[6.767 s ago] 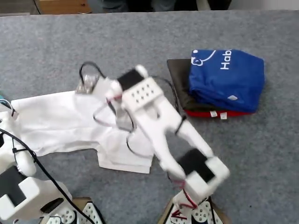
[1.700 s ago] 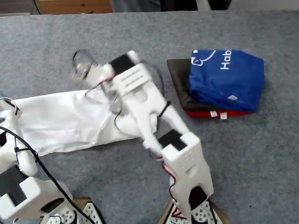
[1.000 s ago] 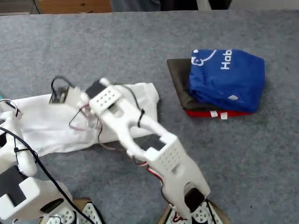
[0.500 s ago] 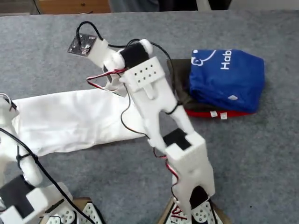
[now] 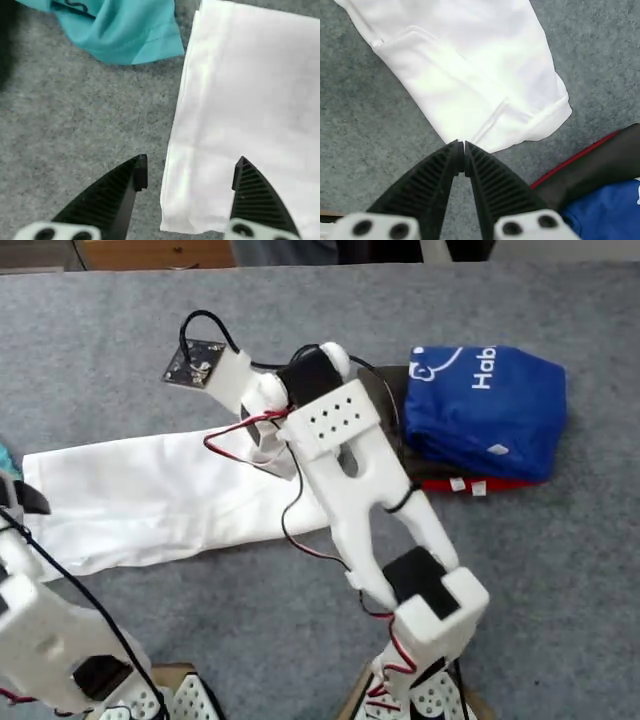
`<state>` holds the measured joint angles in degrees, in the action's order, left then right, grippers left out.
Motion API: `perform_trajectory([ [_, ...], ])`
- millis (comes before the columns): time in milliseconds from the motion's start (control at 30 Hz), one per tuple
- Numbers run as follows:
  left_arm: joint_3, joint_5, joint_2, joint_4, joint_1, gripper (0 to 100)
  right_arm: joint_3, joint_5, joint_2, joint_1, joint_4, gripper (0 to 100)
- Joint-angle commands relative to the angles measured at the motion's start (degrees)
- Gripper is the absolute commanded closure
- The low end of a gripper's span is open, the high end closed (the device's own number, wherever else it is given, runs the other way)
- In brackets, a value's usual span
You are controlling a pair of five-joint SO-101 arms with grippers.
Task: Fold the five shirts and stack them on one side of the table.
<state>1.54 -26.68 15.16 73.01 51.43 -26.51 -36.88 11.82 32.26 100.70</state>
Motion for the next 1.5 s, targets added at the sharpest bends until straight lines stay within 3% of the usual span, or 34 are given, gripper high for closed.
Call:
perform_trajectory([
  [0,-6.1,-1.0,6.5,0.7,0.7,74,1.9,0.4,-5.1,0.1,0.2,98.4],
  [133,-6.4,-6.3,14.7,0.4,-0.7,82,3.4,0.4,-7.5,0.1,0.2,98.4],
  [267,-7.3,-6.7,17.1,0.8,-1.5,97,3.6,0.4,-9.1,0.1,0.2,98.4],
  [467,-7.3,-5.4,12.0,2.1,-1.1,97,3.6,0.4,-8.7,-0.3,0.1,98.4],
  [667,-4.6,-5.4,-4.6,8.0,-4.3,97,3.1,0.4,-8.4,-3.6,0.1,98.4],
  [833,5.1,-1.9,-20.8,9.9,-15.9,97,3.0,0.4,-8.7,-6.2,0.1,98.4],
  [1067,18.9,15.1,-38.2,6.5,-38.8,97,0.2,0.4,-10.1,-13.5,0.1,98.4],
  [1467,23.5,30.7,-39.6,-9.1,-65.3,97,-2.9,0.4,-24.2,-26.7,0.1,98.4],
])
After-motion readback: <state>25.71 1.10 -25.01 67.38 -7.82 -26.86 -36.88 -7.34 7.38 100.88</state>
